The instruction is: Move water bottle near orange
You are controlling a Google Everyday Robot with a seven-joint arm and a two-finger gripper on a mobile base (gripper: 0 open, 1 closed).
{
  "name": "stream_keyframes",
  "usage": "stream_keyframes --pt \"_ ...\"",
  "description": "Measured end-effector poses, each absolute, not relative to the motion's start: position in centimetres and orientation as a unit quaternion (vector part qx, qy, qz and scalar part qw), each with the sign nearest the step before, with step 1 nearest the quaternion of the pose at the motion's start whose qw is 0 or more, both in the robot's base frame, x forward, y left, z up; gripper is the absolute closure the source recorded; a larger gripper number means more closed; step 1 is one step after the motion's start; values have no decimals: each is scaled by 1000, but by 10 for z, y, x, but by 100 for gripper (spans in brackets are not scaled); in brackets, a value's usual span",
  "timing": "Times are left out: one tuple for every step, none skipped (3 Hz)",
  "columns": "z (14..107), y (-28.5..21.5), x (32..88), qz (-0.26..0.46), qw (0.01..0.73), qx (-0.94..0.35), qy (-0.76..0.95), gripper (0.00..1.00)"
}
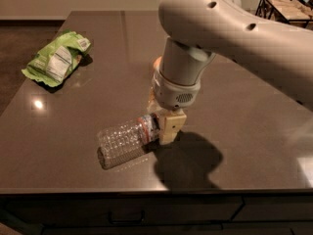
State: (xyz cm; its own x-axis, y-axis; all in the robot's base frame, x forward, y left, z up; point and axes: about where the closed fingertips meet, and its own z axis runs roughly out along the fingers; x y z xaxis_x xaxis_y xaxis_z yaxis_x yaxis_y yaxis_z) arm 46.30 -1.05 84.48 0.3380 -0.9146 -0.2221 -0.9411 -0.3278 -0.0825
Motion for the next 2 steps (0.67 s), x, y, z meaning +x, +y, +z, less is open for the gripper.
stream_keyframes --pt "854 -12 471 72 97 -796 593 65" --pt "862 -26 495 62 98 -764 635 87"
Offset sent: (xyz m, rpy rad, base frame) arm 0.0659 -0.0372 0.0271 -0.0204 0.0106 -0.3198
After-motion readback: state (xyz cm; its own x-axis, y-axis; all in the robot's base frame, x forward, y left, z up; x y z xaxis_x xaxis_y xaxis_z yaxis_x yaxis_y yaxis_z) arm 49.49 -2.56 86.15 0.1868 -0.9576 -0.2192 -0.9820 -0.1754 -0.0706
